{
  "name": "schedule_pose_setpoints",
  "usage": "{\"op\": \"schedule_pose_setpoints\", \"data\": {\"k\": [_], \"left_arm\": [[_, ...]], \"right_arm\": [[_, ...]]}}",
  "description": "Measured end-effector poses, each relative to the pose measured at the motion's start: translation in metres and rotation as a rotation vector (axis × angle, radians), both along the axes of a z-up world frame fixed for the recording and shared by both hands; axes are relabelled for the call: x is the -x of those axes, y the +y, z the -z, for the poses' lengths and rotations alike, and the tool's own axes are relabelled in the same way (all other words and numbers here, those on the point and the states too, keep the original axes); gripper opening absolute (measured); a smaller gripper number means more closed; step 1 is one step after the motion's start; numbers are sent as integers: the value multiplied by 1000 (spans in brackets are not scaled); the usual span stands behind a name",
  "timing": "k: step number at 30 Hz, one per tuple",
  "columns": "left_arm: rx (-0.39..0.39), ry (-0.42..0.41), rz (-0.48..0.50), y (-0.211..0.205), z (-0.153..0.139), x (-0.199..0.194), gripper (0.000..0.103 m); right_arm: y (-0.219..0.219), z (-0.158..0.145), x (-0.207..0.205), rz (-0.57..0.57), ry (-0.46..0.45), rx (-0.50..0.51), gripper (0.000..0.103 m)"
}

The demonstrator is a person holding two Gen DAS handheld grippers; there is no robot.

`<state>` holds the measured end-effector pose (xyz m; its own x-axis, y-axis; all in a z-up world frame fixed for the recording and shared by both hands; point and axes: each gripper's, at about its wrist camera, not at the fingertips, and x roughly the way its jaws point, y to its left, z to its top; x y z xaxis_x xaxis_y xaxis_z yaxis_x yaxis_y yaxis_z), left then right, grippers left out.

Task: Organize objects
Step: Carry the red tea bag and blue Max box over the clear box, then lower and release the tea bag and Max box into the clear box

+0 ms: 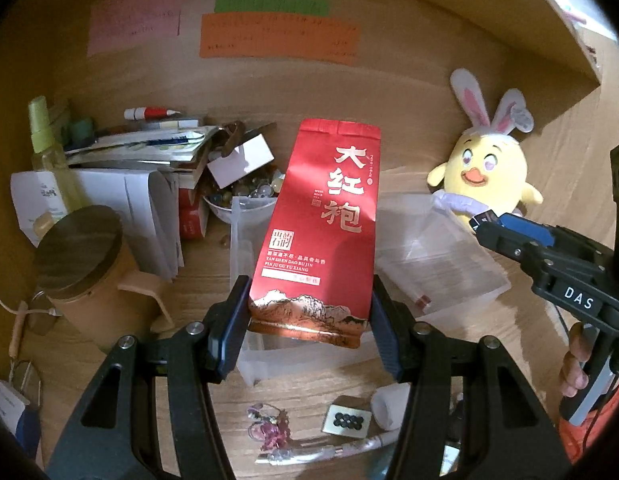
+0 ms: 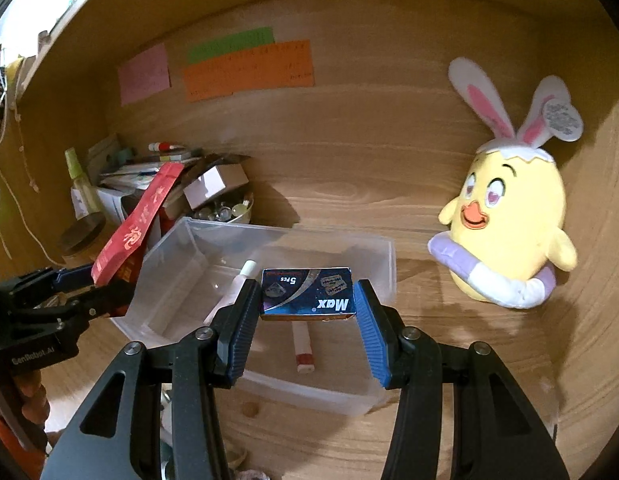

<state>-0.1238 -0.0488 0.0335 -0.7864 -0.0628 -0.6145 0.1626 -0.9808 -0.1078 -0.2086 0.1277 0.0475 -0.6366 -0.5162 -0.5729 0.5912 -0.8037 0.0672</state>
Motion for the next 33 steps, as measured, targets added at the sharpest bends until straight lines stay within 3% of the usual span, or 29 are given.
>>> {"op": "schedule_pose_setpoints", "data": {"k": [15,33], "left_arm": [[42,-99,47,4,25,38,56],[16,-136,66,-1,35,46,56]], "right_arm": [[-47,38,20,-36,-59,-147,44],[-66,53,37,-32,-138,-201,45]]}}
